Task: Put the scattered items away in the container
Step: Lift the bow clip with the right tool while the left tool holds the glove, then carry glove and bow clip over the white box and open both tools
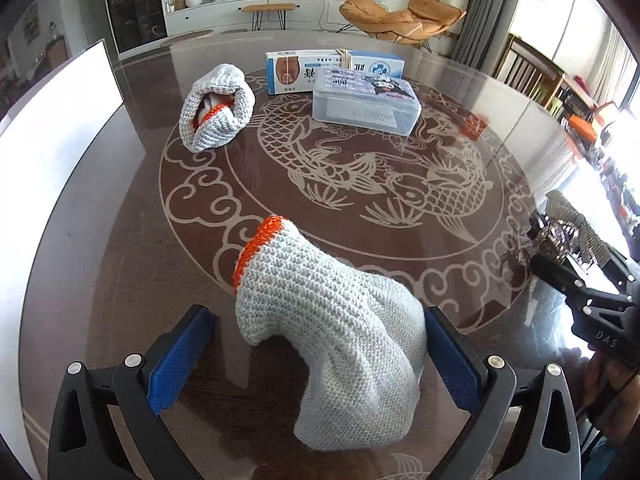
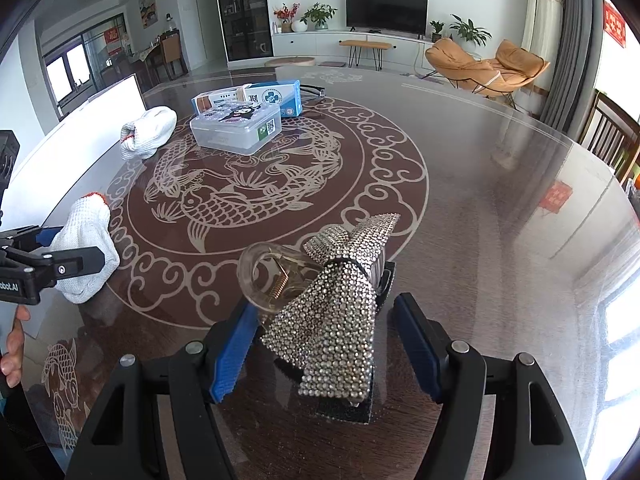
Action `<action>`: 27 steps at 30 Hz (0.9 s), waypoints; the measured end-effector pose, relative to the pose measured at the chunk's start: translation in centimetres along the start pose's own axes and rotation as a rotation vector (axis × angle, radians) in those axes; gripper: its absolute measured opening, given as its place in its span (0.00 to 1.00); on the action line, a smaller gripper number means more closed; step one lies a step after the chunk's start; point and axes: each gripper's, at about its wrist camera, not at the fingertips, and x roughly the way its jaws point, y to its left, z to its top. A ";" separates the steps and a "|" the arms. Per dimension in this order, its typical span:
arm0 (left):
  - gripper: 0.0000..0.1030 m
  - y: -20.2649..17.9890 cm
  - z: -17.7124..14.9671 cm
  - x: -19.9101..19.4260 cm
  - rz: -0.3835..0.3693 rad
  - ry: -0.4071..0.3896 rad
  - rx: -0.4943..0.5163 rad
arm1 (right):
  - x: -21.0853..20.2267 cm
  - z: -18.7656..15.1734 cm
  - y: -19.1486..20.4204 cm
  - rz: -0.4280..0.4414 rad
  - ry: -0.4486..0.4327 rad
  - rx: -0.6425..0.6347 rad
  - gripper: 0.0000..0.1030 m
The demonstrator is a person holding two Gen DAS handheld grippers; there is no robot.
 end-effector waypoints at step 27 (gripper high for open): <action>0.37 -1.2 -5.3 -9.2 -0.038 -0.146 0.016 | -7.4 -3.1 6.3 0.181 -0.047 0.067 0.47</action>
